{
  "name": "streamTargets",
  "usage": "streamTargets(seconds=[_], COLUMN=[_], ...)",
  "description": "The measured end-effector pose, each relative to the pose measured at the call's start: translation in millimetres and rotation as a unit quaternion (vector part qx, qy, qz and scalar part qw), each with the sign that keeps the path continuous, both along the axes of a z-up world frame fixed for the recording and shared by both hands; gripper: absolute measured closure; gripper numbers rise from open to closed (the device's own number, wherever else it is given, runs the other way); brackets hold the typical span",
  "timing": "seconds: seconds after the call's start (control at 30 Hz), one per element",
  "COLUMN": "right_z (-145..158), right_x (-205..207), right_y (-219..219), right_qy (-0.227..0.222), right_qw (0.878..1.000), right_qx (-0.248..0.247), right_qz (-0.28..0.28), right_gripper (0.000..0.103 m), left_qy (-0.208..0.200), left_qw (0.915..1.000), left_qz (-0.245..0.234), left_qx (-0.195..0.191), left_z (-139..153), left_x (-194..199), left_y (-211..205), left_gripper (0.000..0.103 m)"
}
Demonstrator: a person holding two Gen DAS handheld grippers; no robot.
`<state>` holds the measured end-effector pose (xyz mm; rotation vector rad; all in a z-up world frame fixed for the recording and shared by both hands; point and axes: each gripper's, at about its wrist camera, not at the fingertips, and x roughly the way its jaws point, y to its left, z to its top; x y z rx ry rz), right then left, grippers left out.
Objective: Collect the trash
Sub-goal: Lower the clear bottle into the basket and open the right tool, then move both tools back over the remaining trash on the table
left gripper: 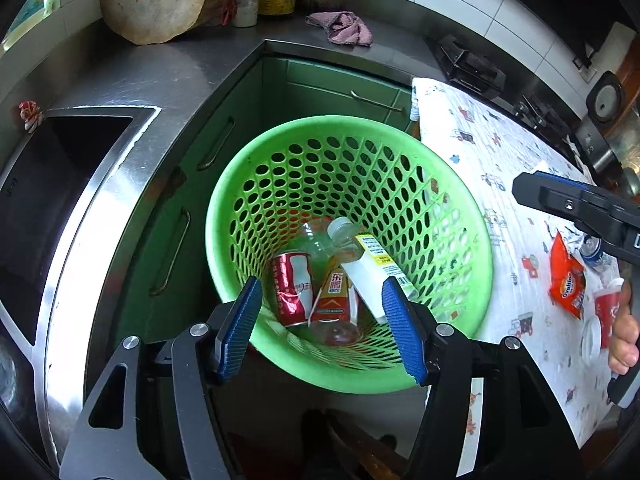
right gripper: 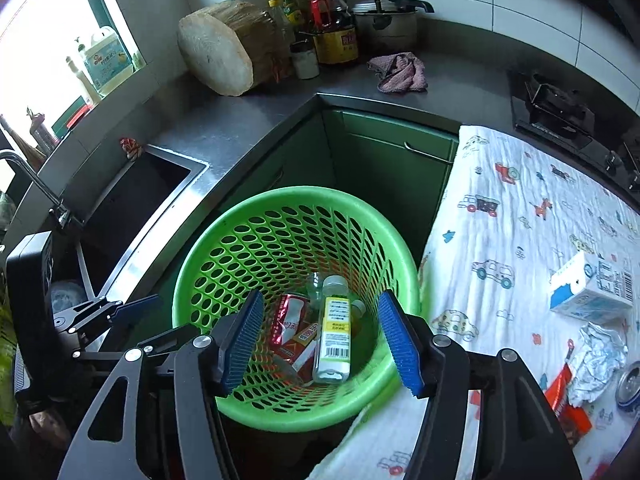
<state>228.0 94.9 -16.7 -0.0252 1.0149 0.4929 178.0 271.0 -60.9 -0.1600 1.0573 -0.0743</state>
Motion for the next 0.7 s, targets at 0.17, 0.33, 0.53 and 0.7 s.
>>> streamTargets(seconds=[0.17, 0.33, 0.53, 0.7], right_z=[12, 20, 24, 21], right_x=[-29, -62, -102, -130], right_y=[-46, -99, -170, -238], right_qy=[-0.012, -0.028, -0.037, -0.038], right_qw=[1.0, 0.998, 0.993, 0.984], right_qx=[0.005, -0.013, -0.038, -0.061], right_qz=[-0.026, -0.058, -0.105, -0.165], right_gripper=[0.038, 0.03, 0.027, 0.021], left_qy=[-0.008, -0.017, -0.017, -0.016], left_qw=[0.9998, 0.9989, 0.9972, 0.995], left_qz=[-0.02, -0.045, -0.072, -0.098], left_qx=[-0.001, 0.001, -0.01, -0.012], left_z=[8, 16, 19, 21], left_x=[-4, -11, -19, -24], left_y=[-29, -65, -110, -149], left_gripper=[0.035, 0.029, 0.025, 0.022])
